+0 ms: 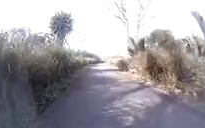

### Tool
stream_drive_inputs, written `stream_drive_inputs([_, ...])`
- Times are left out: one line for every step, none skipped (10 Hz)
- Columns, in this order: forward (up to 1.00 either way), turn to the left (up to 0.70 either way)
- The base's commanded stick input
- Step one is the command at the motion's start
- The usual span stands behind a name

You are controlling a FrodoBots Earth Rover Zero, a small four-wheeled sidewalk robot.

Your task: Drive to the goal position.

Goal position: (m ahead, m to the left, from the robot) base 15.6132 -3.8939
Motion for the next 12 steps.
stream_drive_inputs([0.45, -0.23])
stream_drive_inputs([0.45, -0.25])
stream_drive_inputs([0.45, -0.26])
stream_drive_inputs([0.45, -0.27])
stream_drive_inputs([0.45, -0.27])
stream_drive_inputs([0.45, -0.27])
stream_drive_inputs([0.45, -0.27])
stream_drive_inputs([0.45, -0.27])
stream_drive_inputs([0.45, 0.00])
stream_drive_inputs([0.45, 0.00])
stream_drive_inputs([0.45, 0.00])
stream_drive_inputs([0.45, 0.00])
